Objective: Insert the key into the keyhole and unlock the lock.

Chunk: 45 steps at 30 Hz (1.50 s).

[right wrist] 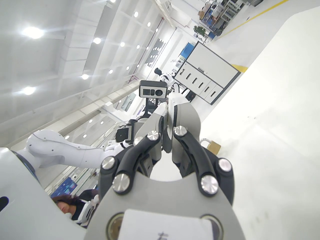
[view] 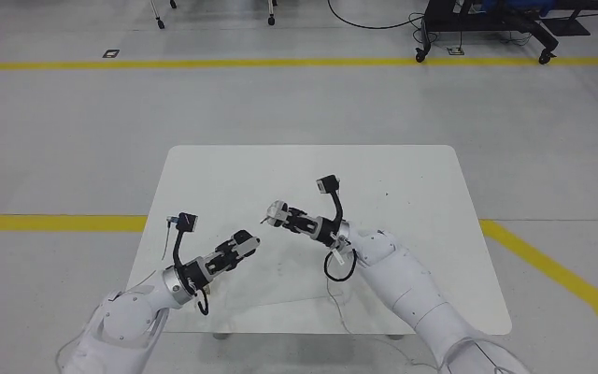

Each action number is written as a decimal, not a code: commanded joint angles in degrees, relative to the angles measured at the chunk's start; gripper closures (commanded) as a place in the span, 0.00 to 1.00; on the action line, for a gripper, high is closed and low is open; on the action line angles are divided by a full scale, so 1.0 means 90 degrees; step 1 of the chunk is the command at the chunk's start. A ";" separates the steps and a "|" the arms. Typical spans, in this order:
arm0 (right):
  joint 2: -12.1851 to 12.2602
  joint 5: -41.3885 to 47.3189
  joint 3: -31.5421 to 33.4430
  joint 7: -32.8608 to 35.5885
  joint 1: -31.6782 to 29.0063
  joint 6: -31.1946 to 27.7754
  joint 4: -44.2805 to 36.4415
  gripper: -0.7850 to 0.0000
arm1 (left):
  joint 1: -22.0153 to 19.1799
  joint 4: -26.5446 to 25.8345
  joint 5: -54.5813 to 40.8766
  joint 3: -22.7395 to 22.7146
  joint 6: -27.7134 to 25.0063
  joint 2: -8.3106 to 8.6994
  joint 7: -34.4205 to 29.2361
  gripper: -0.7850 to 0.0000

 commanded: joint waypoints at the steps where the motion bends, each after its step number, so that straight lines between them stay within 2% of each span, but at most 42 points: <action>1: -0.0021 0.0088 -0.0037 0.0247 0.0010 0.0043 -0.0012 1.00 | 0.0015 -0.0009 0.0038 0.0011 0.0007 0.0004 0.0017 0.53; 3: -0.0047 0.0144 -0.0075 0.0408 0.0026 0.0095 -0.0011 1.00 | 0.0030 -0.0006 0.0069 0.0025 0.0034 0.0007 0.0040 0.56; 8: -0.0105 0.0175 -0.0129 0.0651 0.0085 0.0164 0.0060 1.00 | 0.0046 -0.0003 0.0066 0.0053 0.0074 0.0013 0.0070 0.51; 11: -0.0121 0.0237 -0.0116 0.0782 0.0085 0.0133 0.0092 1.00 | 0.0061 -0.0009 0.0083 0.0059 0.0092 0.0018 0.0105 0.58; 14: -0.0129 0.0306 -0.0095 0.0924 0.0081 0.0127 0.0105 1.00 | 0.0080 -0.0012 0.0107 0.0065 0.0100 0.0021 0.0164 0.70; 19: -0.0140 0.0366 -0.0061 0.1126 0.0081 0.0160 0.0123 1.00 | 0.0090 0.0013 0.0104 0.0087 0.0159 0.0026 0.0194 0.84; 23: -0.0144 0.0340 -0.0042 0.1247 0.0078 0.0211 0.0132 1.00 | 0.0065 0.0049 0.0137 0.0115 0.0231 0.0029 0.0205 0.90; 25: -0.0144 0.0281 -0.0036 0.1283 0.0075 0.0232 0.0126 1.00 | 0.0050 0.0058 0.0182 0.0139 0.0283 0.0031 0.0202 1.00; 31: -0.0142 0.0108 -0.0010 0.1318 0.0040 0.0273 0.0070 1.00 | 0.0034 0.0111 0.0247 0.0160 0.0351 0.0039 0.0231 1.00; 33: -0.0131 0.0088 0.0019 0.1354 0.0017 0.0267 0.0045 0.90 | 0.0048 0.0108 0.0317 0.0129 0.0362 0.0050 0.0226 1.00; 35: -0.0111 0.0078 0.0070 0.1389 -0.0006 0.0246 0.0033 0.84 | 0.0072 0.0096 0.0370 0.0110 0.0416 0.0061 0.0177 1.00; 45: 0.0077 -0.0105 0.0386 0.1681 -0.0208 0.0419 -0.0113 0.77 | -0.0031 0.0370 0.0124 0.0051 0.0327 0.0125 -0.0536 1.00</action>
